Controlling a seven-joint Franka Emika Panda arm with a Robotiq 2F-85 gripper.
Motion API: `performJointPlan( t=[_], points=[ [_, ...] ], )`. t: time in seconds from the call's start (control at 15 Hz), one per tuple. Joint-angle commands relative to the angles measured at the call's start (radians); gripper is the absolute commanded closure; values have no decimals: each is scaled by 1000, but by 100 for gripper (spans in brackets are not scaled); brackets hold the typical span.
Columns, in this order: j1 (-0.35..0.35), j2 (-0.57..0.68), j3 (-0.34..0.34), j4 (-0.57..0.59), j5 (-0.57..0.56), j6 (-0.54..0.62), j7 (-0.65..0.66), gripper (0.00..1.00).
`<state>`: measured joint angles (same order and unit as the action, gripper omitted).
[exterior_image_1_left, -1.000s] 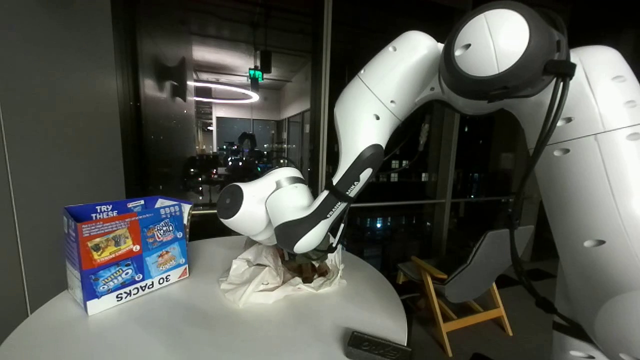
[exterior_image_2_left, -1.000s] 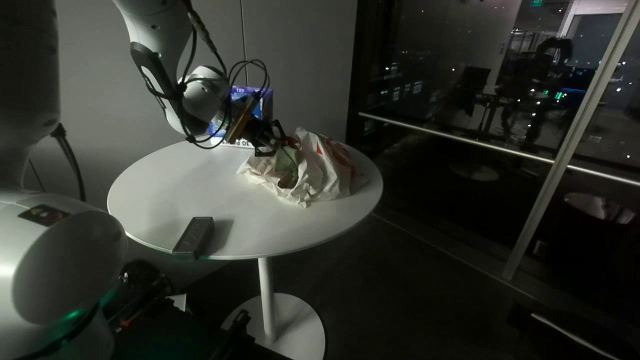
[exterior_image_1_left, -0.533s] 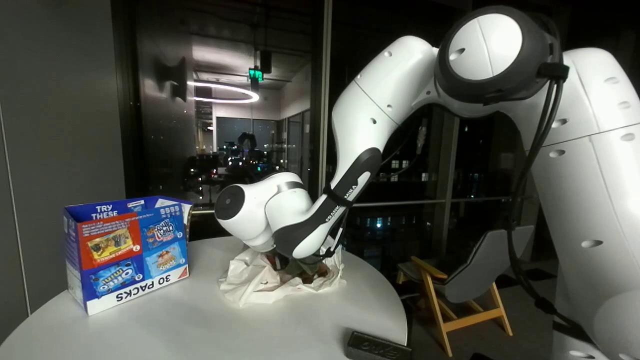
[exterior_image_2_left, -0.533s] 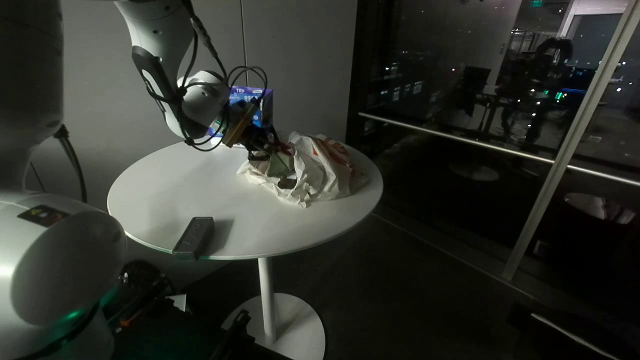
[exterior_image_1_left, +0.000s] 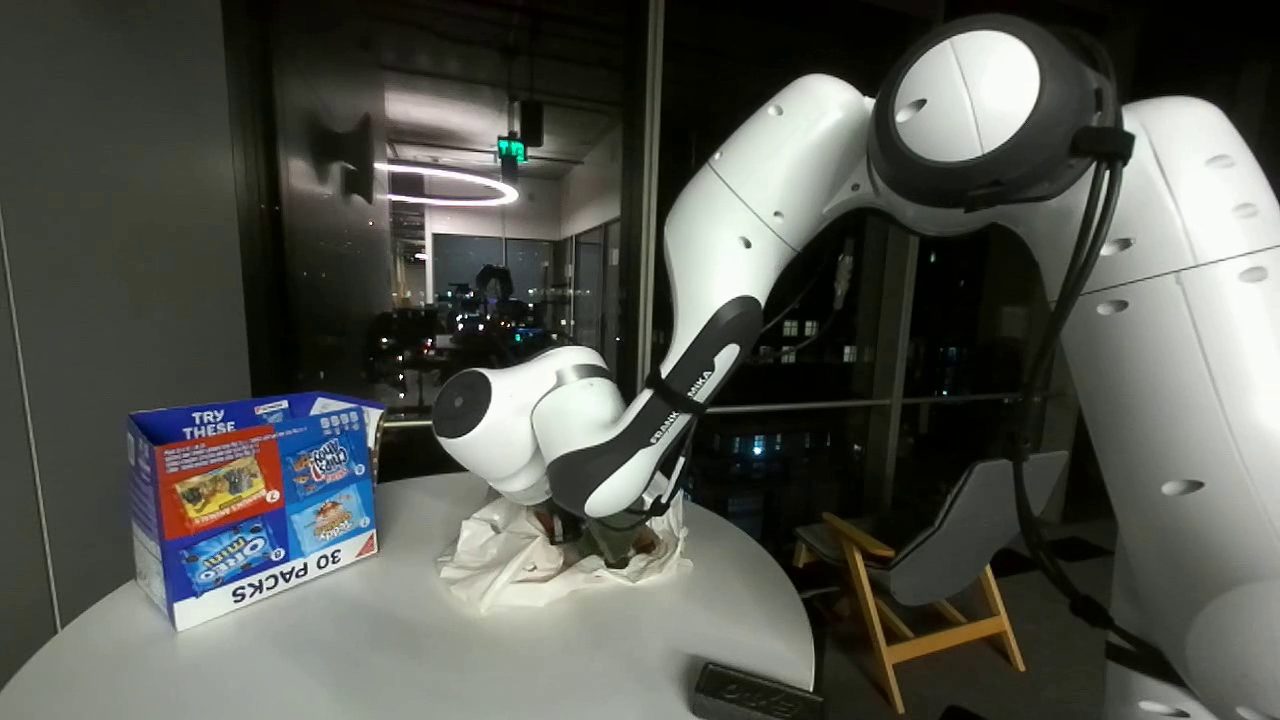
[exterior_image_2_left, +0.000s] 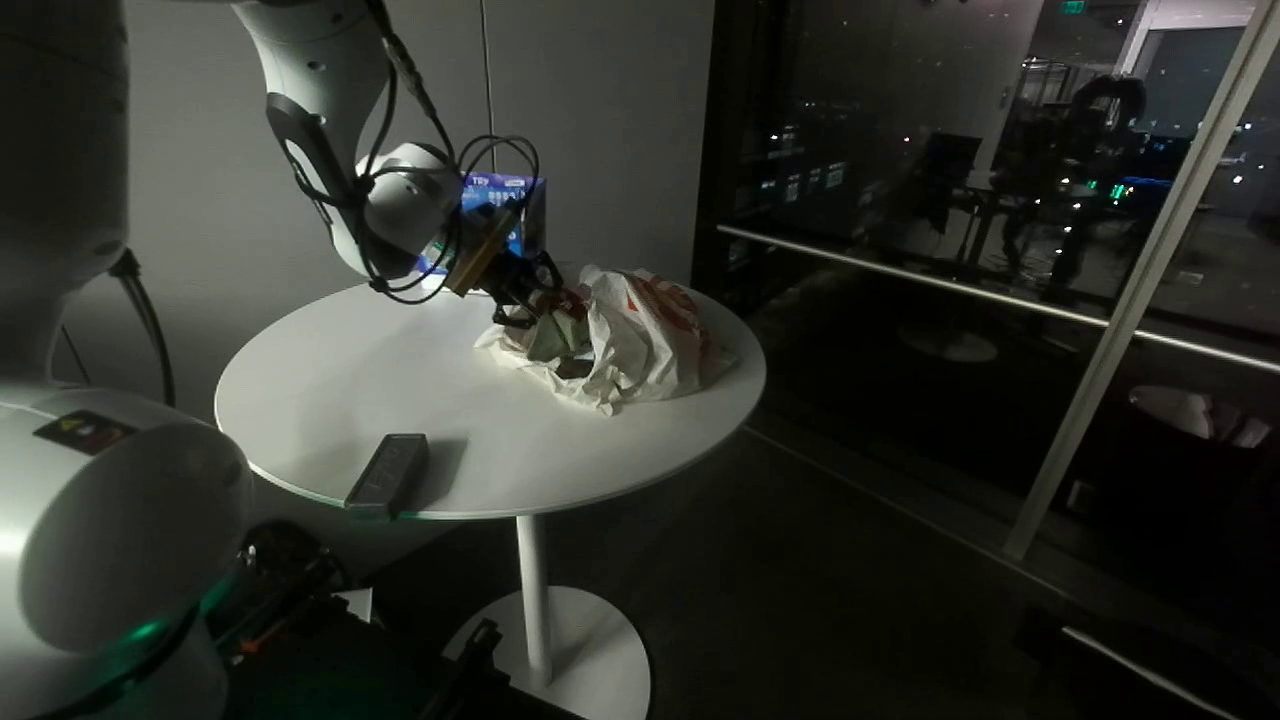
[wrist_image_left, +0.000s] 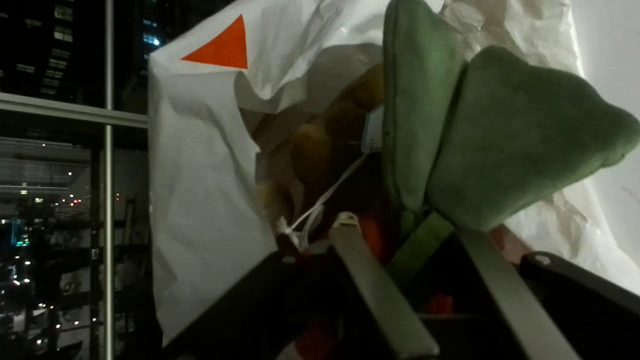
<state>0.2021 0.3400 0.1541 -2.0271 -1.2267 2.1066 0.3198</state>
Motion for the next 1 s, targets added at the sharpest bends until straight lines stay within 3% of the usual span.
performJointPlan(
  t=[0.0, 0.13, 0.27, 0.67, 0.93],
  points=[
    [-13, -29, 7, -14, 55, 12, -56, 30],
    [-11, -49, 11, -27, 99, -6, -87, 14],
    [-21, -73, 27, -42, 218, -11, -185, 1],
    [-29, -177, 67, -67, 602, -26, -565, 0],
    [2, -232, 79, -12, 803, -244, -639, 0]
  ],
)
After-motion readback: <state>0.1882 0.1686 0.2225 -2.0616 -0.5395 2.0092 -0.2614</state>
